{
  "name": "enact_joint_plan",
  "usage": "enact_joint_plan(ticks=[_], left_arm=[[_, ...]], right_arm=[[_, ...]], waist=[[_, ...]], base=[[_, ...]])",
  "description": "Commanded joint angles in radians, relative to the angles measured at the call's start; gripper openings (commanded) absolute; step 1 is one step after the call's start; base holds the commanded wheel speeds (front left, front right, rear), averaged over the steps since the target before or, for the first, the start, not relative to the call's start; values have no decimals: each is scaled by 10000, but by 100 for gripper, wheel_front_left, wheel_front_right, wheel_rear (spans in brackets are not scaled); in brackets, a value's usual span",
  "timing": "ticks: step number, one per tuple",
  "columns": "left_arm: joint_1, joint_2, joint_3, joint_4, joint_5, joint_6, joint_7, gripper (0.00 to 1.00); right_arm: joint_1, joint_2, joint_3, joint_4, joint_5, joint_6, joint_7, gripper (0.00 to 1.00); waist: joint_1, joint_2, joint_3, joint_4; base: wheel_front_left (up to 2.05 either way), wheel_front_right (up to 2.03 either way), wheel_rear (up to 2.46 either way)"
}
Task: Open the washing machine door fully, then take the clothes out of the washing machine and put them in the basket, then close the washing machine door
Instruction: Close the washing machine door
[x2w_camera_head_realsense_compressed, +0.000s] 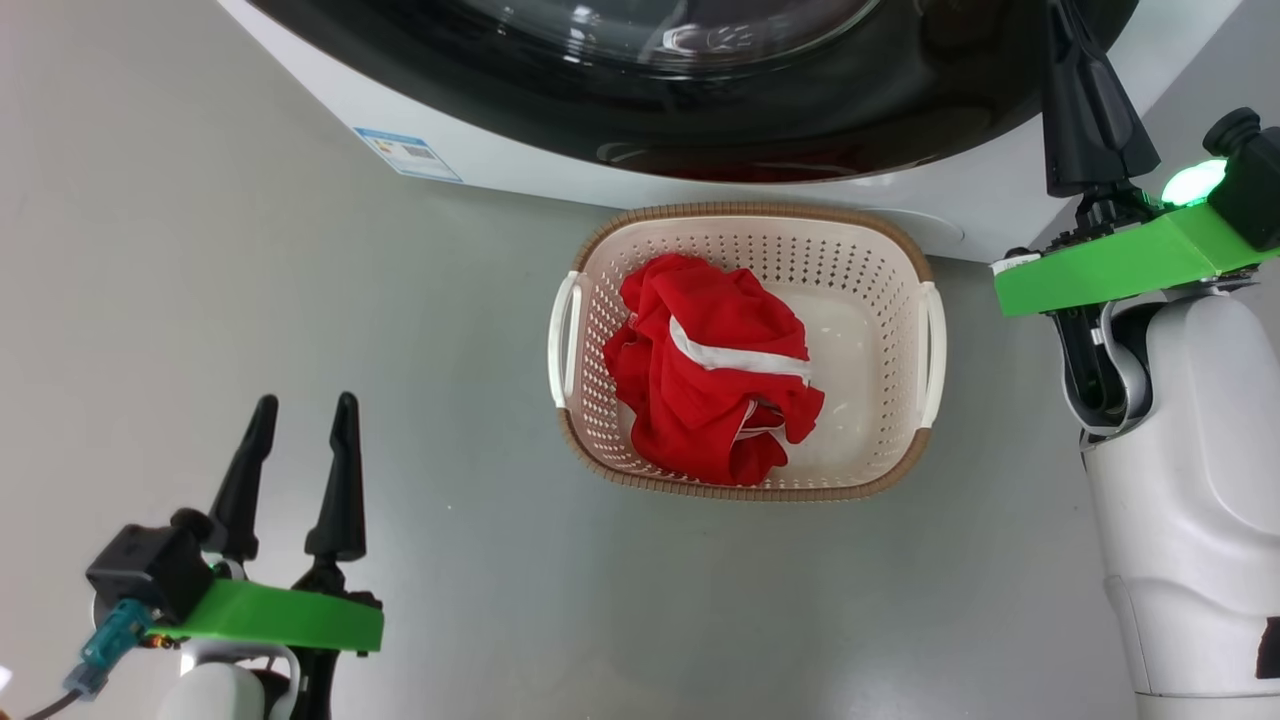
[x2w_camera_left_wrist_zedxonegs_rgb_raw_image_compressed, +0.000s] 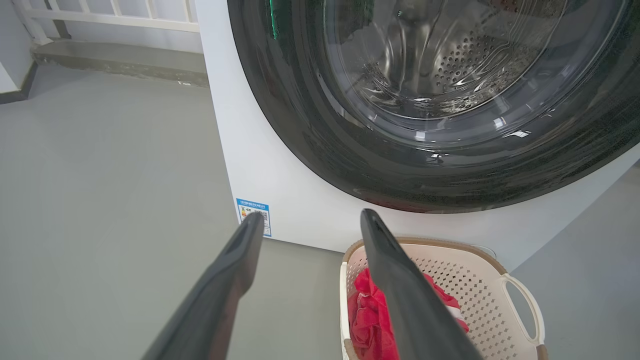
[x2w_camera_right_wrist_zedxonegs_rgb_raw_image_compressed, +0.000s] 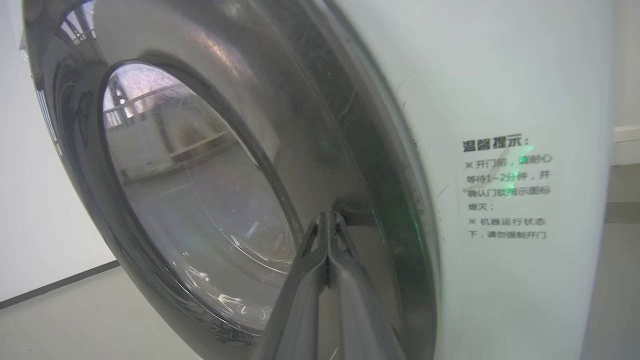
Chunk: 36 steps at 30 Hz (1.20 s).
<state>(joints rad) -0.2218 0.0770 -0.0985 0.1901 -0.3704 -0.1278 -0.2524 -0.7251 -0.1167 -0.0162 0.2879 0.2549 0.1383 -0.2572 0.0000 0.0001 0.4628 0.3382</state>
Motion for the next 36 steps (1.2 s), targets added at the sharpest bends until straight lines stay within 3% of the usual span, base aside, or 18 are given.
enact_joint_plan(ticks=[1,7,8,9,10,11,12,36], left_arm=[[-226,277,351,-264,-91,-29,-93,100],[-206,324,379,-178,-93,-29,-93,100],[-177,333,386,-150,-88,-29,-93,100],[-105,352,387,-100,-67,-29,-93,100],[-65,358,404,-97,-55,-29,-93,100],[-65,358,404,-97,-55,-29,-93,100],[-21,366,431,-89,-41,-29,-93,100],[1502,938,873,212,206,-29,-93,100]], right_arm=[[-475,118,-62,-340,-51,-76,-46,0],[-257,156,162,-362,-96,-76,-46,2],[-142,166,211,-363,-81,-76,-46,13],[153,178,338,-343,-55,-76,-46,47],[329,183,404,-329,-37,-76,-46,88],[329,183,404,-329,-37,-76,-46,88],[504,180,465,-298,2,-76,-46,100],[4361,-87,1342,-167,547,-76,-46,100]], waist=[[0,-1,36,-5],[0,-1,-114,-70],[0,-1,-182,-97],[0,-1,-342,-154],[0,-1,-433,-190],[0,-1,-433,-190],[0,-1,-529,-227],[0,-1,-2971,-1626]], base=[[0,0,0],[0,0,0],[0,0,0],[0,0,0],[0,0,0],[0,0,0],[0,0,0],[0,0,0]])
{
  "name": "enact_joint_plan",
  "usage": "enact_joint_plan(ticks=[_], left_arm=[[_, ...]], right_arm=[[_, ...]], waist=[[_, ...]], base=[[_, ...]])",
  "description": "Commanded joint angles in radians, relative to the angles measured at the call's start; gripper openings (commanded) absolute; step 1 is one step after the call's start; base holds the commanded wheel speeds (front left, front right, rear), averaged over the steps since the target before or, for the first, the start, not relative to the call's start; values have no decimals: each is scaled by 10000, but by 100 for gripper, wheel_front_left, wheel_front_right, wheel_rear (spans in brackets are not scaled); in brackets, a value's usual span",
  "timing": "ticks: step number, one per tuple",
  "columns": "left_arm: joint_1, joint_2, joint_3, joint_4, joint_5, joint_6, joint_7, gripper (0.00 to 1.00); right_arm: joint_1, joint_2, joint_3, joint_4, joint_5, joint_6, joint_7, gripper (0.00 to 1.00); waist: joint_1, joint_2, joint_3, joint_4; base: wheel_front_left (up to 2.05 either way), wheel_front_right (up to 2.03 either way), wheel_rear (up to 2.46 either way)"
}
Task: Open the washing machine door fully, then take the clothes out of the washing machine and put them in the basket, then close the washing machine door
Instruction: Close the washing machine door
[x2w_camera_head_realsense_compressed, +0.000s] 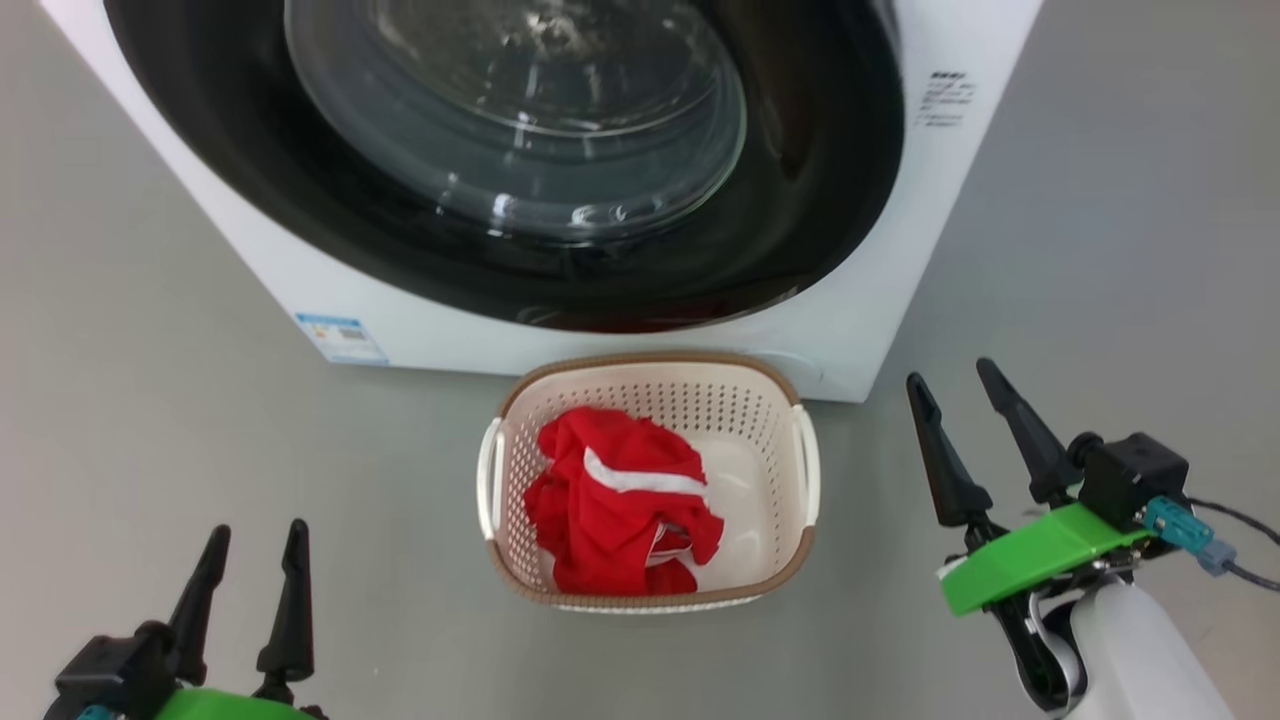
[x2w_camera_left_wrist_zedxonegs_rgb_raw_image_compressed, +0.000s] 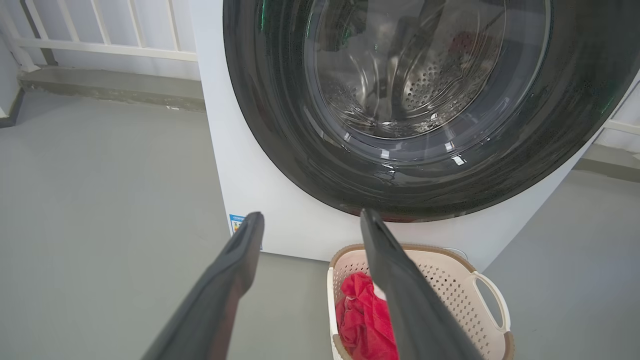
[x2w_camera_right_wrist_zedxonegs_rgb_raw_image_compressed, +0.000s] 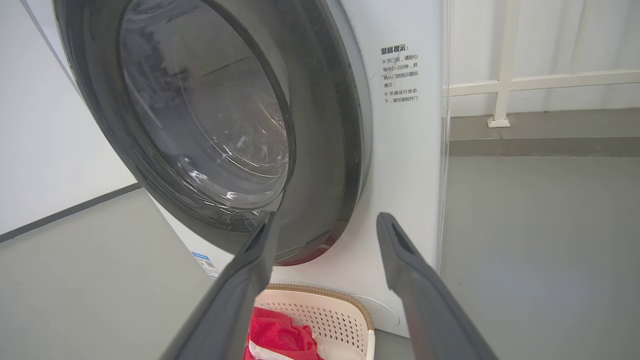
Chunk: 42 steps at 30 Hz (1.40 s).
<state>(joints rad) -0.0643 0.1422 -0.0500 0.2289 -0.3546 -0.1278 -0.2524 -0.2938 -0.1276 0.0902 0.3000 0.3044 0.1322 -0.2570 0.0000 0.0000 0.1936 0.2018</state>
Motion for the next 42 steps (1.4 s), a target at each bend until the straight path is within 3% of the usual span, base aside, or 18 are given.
enact_joint_plan(ticks=[1,42], left_arm=[[-44,304,390,-171,52,-29,-93,100],[1298,714,1156,-432,5,-29,-93,100]], right_arm=[[144,11,290,-315,63,-15,-48,100],[2829,-66,-464,-798,155,-15,-48,100]], waist=[[0,0,-335,-299],[0,0,-1643,-1927]], base=[[0,0,0],[0,0,0]])
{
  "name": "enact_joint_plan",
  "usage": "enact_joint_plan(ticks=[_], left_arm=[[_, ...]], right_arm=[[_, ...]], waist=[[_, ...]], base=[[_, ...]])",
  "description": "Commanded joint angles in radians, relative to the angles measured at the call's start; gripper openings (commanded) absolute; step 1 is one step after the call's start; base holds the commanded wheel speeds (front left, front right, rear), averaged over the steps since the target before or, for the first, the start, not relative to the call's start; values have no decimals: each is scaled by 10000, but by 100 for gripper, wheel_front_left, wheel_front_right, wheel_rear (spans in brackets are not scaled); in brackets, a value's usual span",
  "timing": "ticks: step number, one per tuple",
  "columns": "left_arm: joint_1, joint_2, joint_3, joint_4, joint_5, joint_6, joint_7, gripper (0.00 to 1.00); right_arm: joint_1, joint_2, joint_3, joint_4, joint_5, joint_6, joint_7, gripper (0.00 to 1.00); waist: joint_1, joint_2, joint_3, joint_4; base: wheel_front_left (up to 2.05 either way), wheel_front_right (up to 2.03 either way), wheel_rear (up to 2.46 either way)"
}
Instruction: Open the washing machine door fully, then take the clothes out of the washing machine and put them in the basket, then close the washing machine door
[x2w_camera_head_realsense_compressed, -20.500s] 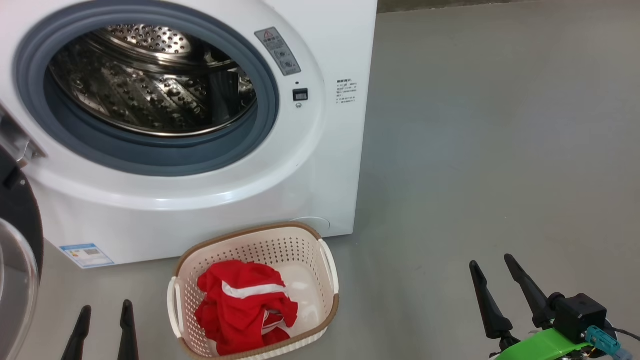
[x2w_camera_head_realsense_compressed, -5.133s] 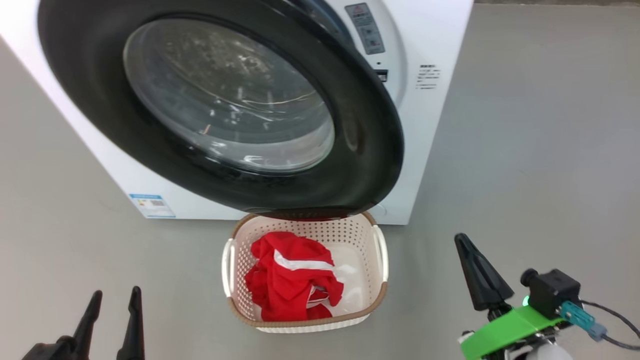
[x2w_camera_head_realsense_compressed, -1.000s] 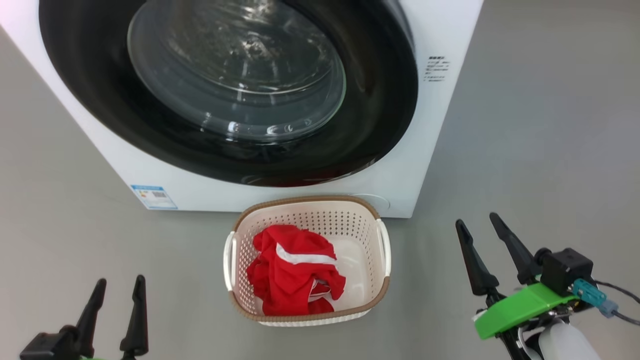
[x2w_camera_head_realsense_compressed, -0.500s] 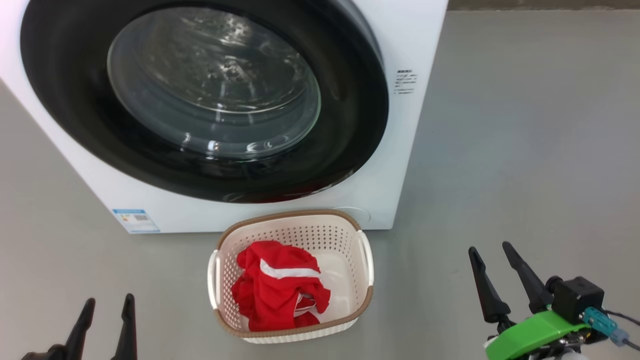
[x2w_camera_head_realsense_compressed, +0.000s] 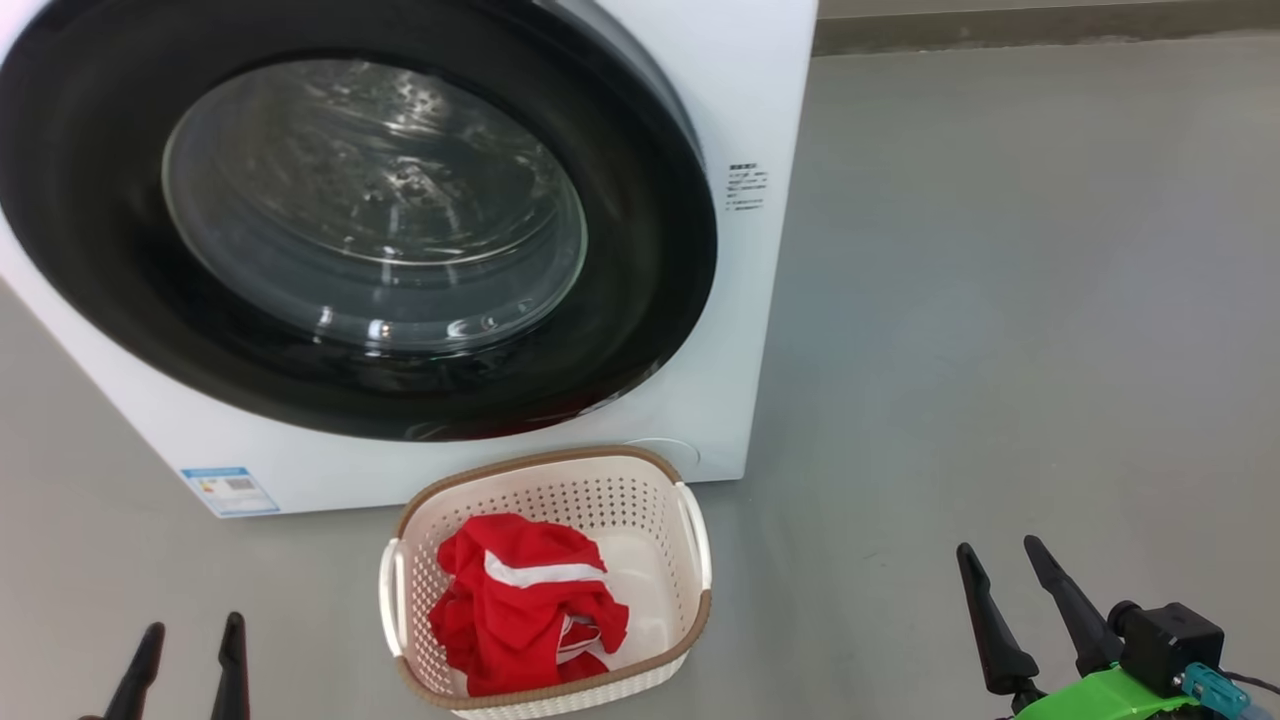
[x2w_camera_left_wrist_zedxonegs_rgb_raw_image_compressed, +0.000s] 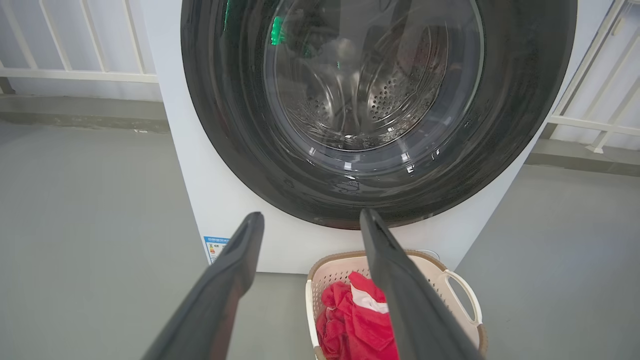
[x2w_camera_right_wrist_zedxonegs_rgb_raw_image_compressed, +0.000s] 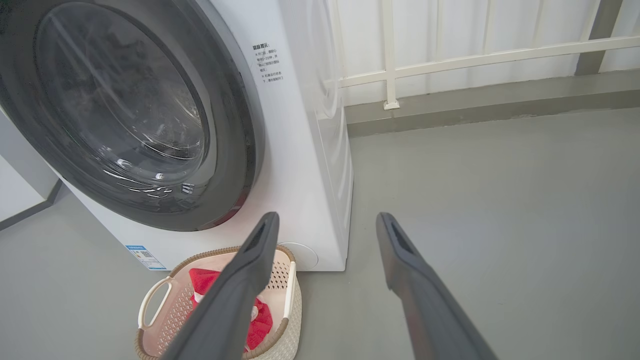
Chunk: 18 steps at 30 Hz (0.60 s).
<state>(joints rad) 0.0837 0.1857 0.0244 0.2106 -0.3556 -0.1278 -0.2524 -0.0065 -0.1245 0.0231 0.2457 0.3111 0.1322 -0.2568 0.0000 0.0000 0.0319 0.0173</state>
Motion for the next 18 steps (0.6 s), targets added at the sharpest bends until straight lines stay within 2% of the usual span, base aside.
enact_joint_plan(ticks=[1,18], left_arm=[[-177,290,418,-277,-13,-29,-93,100],[65,257,662,-454,-45,-29,-93,100]], right_arm=[[-29,-106,203,-253,88,-15,-49,100],[237,-104,-89,-407,51,-15,-49,100]], waist=[[0,0,-41,-126],[0,0,-85,-446]], base=[[0,0,0],[0,0,0]])
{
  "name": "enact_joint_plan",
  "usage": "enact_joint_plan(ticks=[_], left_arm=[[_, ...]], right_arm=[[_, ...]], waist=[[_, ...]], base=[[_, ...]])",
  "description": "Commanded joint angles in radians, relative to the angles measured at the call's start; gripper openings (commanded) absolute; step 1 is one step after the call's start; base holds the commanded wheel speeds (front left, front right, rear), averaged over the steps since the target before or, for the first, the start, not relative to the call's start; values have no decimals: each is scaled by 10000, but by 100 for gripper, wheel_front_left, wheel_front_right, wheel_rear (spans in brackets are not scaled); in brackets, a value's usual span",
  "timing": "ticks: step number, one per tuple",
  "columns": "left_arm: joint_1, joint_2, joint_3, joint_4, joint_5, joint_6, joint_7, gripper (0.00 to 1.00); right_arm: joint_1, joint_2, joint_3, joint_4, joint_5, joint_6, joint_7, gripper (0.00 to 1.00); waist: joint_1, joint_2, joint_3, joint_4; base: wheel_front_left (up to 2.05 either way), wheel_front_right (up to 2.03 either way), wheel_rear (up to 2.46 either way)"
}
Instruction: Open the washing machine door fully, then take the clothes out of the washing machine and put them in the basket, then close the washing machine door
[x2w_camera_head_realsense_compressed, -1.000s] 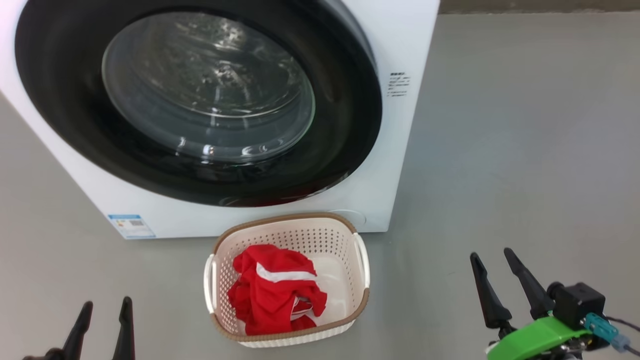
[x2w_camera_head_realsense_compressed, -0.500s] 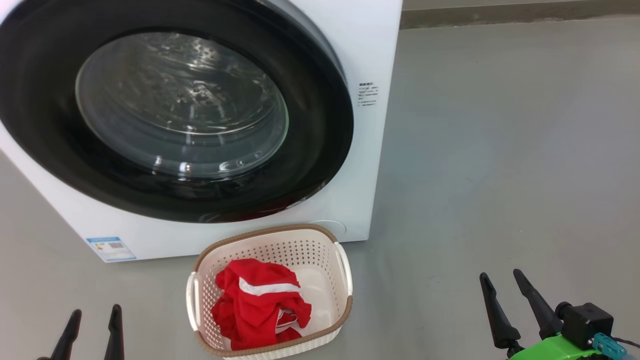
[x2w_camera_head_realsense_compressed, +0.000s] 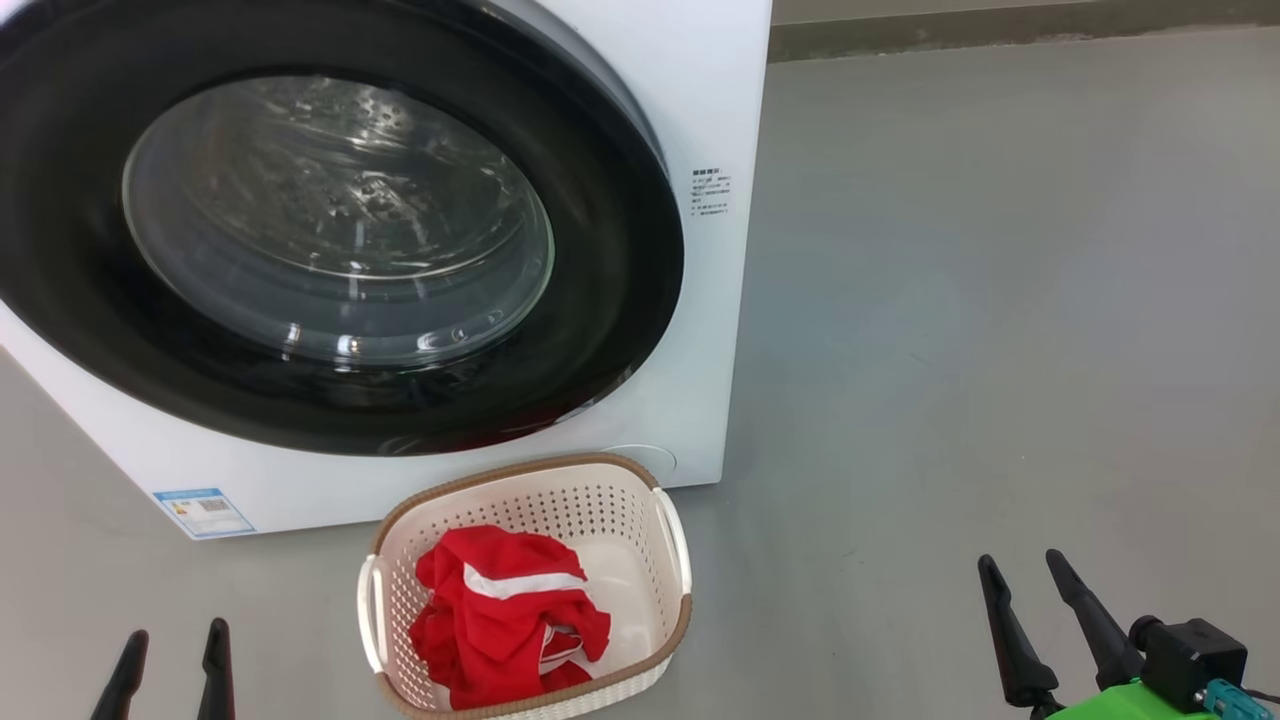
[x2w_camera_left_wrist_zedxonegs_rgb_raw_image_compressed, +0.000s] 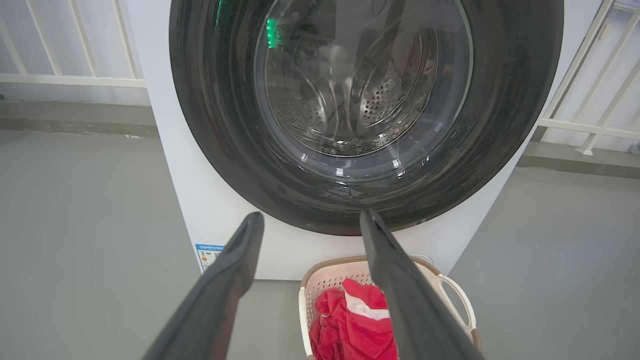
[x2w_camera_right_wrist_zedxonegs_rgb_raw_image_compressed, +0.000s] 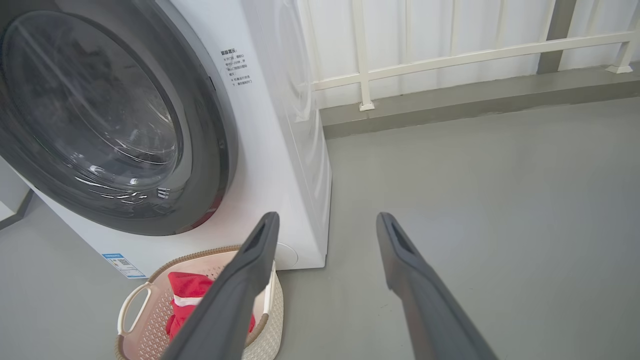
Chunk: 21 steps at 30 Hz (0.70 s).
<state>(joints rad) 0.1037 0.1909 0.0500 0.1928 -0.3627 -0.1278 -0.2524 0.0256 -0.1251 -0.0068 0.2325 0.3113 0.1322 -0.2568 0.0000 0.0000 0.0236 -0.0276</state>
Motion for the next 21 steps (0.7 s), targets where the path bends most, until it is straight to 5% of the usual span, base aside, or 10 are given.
enact_joint_plan(ticks=[1,21], left_arm=[[-133,197,416,-286,38,-29,-93,100],[0,69,526,-440,145,-29,-93,100]], right_arm=[[-67,-103,186,-275,51,-15,-49,100],[9,-126,103,-293,72,-15,-49,100]], waist=[[0,0,-11,12],[0,0,-146,124]], base=[[0,0,0],[0,0,0]])
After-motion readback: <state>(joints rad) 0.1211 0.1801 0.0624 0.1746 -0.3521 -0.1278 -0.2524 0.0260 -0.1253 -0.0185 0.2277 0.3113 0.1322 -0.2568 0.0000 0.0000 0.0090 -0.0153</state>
